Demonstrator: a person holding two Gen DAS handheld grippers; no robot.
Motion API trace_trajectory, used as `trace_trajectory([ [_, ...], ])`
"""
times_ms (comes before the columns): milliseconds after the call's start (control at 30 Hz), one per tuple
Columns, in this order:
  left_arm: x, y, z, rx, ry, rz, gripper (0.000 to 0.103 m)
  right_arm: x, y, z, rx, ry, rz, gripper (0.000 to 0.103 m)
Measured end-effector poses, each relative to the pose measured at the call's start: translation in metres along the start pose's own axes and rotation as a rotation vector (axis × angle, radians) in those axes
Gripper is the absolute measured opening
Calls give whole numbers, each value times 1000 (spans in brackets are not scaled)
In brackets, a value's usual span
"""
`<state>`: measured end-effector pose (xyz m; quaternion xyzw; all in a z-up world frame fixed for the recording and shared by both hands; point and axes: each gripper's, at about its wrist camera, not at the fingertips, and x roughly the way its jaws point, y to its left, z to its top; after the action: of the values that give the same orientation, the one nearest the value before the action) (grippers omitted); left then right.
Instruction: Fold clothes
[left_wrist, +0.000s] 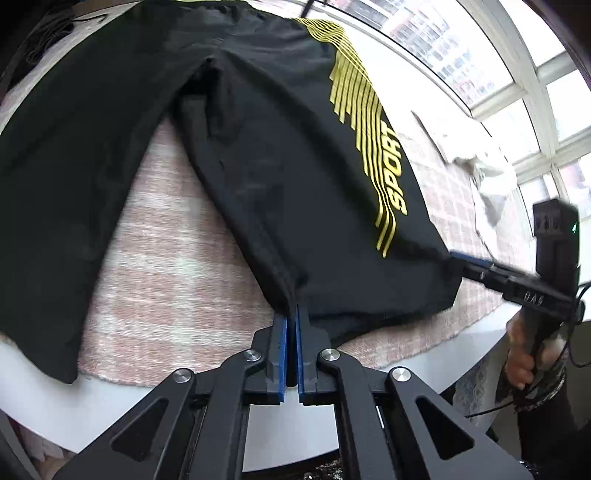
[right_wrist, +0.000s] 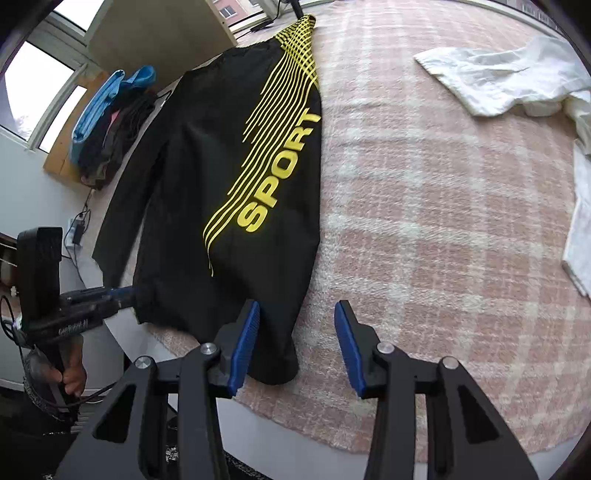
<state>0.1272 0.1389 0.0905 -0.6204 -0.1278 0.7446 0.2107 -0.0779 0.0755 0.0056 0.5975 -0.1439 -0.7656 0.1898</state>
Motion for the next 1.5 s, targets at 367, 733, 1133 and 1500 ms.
trace_trajectory([
  [367, -23, 37, -20, -120, -27, 56, 29, -9, 29, 2, -169, 59, 48, 19],
  [733, 21, -129, -19, 380, -20, -114, 69, -33, -18, 102, 55, -70, 94, 44],
  [1133, 10, -73, 10, 219, 27, -205, 17, 12, 14, 132, 43, 24, 169, 44],
  [1500, -48, 18, -9, 3, -65, 55, 54, 8, 38, 34, -67, 150, 267, 51],
])
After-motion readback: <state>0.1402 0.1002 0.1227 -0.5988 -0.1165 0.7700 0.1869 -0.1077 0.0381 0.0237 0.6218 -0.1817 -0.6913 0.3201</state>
